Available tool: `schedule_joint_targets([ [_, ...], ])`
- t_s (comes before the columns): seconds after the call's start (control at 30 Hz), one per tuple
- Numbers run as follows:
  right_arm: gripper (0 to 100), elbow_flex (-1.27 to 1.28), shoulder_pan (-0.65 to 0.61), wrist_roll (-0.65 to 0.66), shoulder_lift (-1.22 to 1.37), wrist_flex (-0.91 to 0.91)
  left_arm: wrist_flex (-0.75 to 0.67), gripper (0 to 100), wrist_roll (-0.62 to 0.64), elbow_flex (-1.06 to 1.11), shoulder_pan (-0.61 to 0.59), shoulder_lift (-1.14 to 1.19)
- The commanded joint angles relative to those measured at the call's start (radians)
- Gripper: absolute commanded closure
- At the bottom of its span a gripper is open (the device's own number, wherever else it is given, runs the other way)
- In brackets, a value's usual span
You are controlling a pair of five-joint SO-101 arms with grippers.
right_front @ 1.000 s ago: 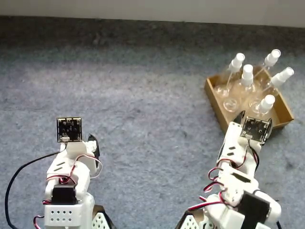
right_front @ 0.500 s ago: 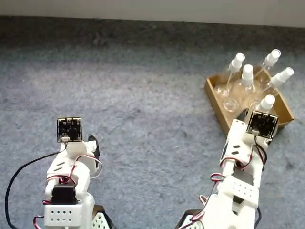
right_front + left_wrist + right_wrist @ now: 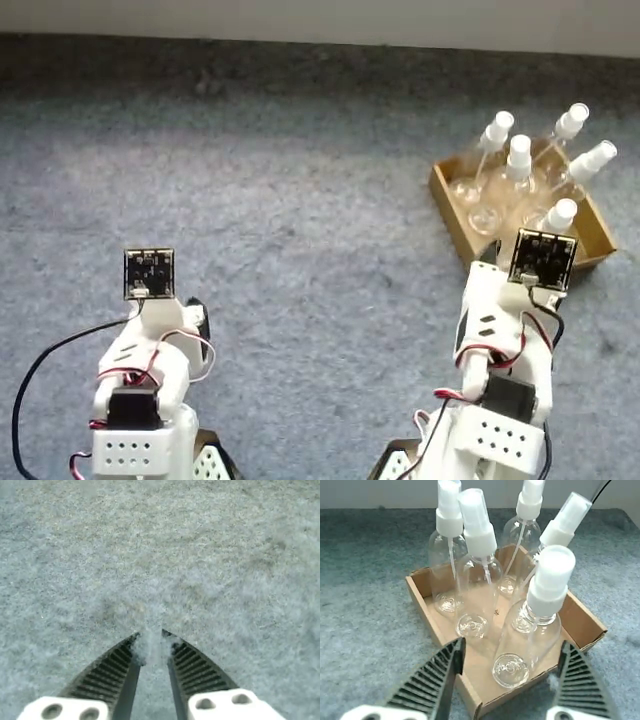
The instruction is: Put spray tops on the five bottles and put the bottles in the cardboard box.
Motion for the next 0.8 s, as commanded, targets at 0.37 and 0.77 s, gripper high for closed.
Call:
schedule_joint_targets([
  [0.37, 74.2, -0.38, -0.154, 0.006, -0.216, 0.438, 0.184, 99, -0.012, -0.14, -0.013, -0.007],
  [0.77, 74.2, -0.421, -0.154, 0.006, -0.384, 0.576, 0.321, 99, -0.011, -0.243, -0.016, -0.007],
])
